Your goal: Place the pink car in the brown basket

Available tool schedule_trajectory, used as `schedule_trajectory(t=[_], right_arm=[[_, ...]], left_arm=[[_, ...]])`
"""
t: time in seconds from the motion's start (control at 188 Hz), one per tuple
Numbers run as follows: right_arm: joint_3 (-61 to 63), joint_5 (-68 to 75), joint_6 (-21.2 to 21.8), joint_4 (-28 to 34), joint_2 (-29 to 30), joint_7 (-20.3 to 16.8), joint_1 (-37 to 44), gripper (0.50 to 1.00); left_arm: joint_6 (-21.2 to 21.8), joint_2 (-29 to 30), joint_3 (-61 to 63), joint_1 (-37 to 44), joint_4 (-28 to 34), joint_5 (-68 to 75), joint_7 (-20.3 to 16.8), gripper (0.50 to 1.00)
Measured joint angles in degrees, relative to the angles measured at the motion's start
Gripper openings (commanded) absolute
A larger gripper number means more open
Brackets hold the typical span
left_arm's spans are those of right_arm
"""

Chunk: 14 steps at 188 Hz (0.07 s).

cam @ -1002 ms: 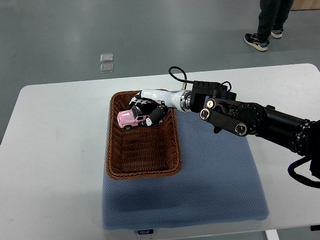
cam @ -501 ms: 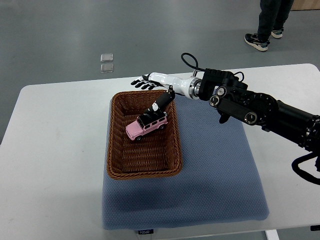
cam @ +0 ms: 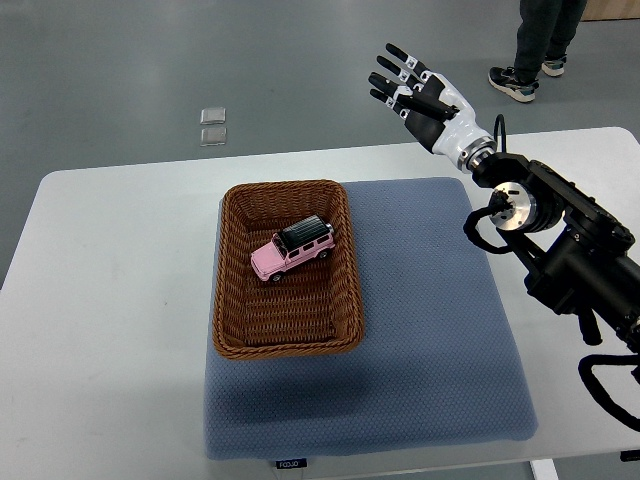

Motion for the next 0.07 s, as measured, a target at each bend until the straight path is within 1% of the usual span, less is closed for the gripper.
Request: schedule_trajectory(t=[0.075], right_arm=[[0.39,3.95,-0.03,-1.79,-0.20,1.62,-2.40,0.911]], left_arm=[[0.00,0.00,0.00,0.00,0.02,0.00,0.00,1.000]])
